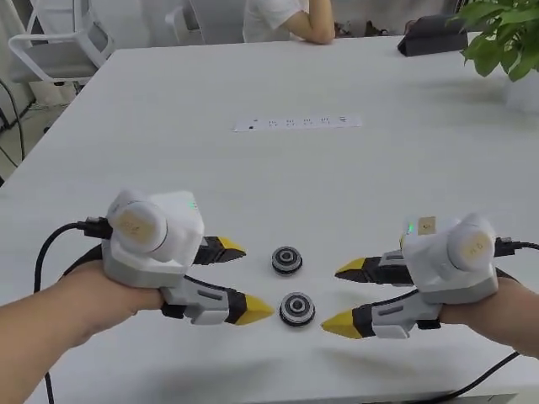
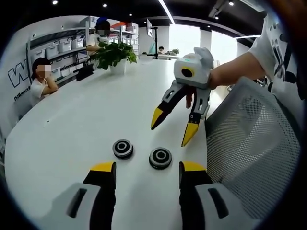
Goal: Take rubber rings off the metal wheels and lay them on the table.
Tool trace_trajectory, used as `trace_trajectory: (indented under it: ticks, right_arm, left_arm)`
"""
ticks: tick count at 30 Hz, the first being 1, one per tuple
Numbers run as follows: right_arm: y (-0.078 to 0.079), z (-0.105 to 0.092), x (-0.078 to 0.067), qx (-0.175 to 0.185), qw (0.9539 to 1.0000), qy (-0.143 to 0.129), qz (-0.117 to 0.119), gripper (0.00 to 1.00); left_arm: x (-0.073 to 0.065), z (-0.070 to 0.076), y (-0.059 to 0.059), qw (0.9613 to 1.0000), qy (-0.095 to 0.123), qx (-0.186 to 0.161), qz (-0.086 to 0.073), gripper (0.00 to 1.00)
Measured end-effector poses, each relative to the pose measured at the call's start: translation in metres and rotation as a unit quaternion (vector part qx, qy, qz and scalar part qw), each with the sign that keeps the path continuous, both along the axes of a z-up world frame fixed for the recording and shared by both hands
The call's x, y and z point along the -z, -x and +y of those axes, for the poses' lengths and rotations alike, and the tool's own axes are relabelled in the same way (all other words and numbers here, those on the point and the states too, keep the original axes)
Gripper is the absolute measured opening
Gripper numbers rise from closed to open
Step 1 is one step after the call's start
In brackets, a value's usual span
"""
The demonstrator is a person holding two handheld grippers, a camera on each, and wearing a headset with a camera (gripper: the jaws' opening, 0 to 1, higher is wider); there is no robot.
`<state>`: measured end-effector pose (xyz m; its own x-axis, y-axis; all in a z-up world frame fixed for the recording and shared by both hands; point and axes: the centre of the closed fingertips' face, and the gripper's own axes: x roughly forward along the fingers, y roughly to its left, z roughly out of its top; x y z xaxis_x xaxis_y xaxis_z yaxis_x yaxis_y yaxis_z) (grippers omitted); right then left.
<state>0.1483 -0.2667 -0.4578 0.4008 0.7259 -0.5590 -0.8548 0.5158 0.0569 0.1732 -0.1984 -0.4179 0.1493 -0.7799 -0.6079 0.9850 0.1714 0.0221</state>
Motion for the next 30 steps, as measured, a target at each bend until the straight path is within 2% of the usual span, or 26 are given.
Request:
trace_trajectory:
  ticks: [15, 18, 24, 30]
  right_arm:
    - [-0.001, 0.01, 0.01, -0.019, 0.9997, 0.003, 0.012, 0.36]
    - [-0.001, 0.011, 0.012, -0.021, 0.9996, 0.001, 0.017, 0.33]
    - [0.001, 0.011, 0.018, -0.024, 0.9994, 0.004, 0.027, 0.29]
    - [0.002, 0.011, 0.02, -0.027, 0.9992, 0.003, 0.03, 0.27]
  left_arm:
    - [0.015, -0.016, 0.012, 0.9993, -0.011, 0.032, 0.014, 0.36]
    - [0.019, -0.018, 0.015, 0.9989, -0.016, 0.037, 0.025, 0.34]
    - [0.026, -0.022, 0.018, 0.9983, -0.023, 0.047, 0.026, 0.26]
    - [0.031, -0.028, 0.021, 0.9978, -0.024, 0.054, 0.031, 0.23]
